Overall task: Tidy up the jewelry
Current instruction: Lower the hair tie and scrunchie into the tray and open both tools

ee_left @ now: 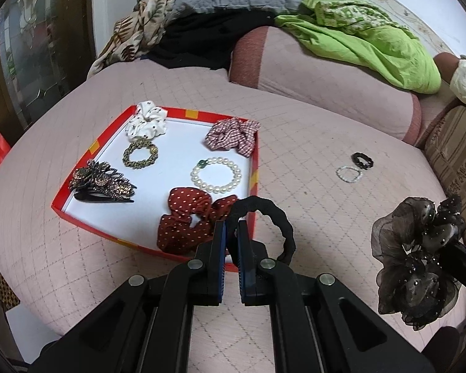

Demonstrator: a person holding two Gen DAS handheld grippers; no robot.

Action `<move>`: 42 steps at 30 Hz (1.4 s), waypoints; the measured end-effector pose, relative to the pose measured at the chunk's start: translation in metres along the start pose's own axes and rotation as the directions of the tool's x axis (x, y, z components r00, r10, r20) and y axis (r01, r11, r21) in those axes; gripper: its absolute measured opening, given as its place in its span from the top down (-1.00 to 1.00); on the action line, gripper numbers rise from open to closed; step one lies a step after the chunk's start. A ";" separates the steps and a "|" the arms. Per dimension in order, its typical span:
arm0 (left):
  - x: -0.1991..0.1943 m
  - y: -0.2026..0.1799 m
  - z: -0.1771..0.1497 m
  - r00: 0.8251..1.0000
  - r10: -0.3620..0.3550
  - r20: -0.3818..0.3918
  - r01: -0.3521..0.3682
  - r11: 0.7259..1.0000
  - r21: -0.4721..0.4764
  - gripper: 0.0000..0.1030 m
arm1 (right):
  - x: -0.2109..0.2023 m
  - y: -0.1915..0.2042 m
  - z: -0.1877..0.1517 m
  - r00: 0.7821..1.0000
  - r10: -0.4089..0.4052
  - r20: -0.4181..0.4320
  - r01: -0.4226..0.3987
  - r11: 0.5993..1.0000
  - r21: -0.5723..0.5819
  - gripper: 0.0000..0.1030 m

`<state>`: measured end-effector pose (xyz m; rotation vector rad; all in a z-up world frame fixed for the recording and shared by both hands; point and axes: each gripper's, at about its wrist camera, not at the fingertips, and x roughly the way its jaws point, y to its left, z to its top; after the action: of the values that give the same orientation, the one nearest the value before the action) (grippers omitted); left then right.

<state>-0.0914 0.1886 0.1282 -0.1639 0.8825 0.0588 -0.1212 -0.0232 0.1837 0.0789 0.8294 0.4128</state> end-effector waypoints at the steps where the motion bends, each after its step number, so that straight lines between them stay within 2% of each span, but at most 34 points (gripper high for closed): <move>1: 0.001 0.002 0.000 1.000 0.002 -0.003 -0.002 1.000 -0.002 0.88 | 0.001 0.002 0.000 1.000 0.003 -0.001 -0.003 1.000 -0.005 0.75; 7: -0.003 0.012 0.008 1.000 0.028 0.013 -0.028 1.000 -0.002 0.88 | 0.008 0.004 0.004 0.999 0.034 0.010 -0.034 0.999 -0.010 0.75; 13: 0.001 0.030 0.012 0.998 0.063 -0.020 -0.064 0.997 -0.034 0.87 | 0.020 -0.002 0.004 0.997 0.081 0.006 -0.081 0.997 0.004 0.75; 22: 0.019 0.060 0.040 0.997 0.050 -0.052 -0.054 0.995 -0.079 0.87 | 0.040 -0.017 0.016 0.992 0.126 -0.007 -0.126 0.992 0.018 0.75; 25: 0.032 0.070 0.056 0.998 0.018 -0.066 -0.024 0.995 -0.096 0.88 | 0.056 -0.019 0.030 0.987 0.158 -0.015 -0.157 0.987 0.038 0.75; 29: 0.058 0.073 0.080 0.997 -0.031 -0.077 0.025 0.996 -0.083 0.88 | 0.083 -0.010 0.049 0.980 0.198 -0.025 -0.196 0.980 0.045 0.75; 32: 0.081 0.076 0.096 0.996 -0.020 -0.082 0.015 0.998 -0.062 0.87 | 0.108 0.003 0.065 0.975 0.221 -0.033 -0.219 0.975 0.041 0.75; 37: 0.137 0.101 0.128 0.990 -0.035 -0.135 0.019 0.993 -0.115 0.88 | 0.151 0.027 0.085 0.968 0.243 -0.060 -0.242 0.970 0.018 0.75; 42: 0.178 0.111 0.146 0.985 -0.030 -0.169 0.013 0.995 -0.103 0.87 | 0.186 0.047 0.095 0.958 0.270 -0.093 -0.271 0.962 0.001 0.75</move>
<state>0.1194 0.3196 0.0687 -0.2770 1.0493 0.0705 0.0445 0.1002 0.1284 0.1648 0.9109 0.6839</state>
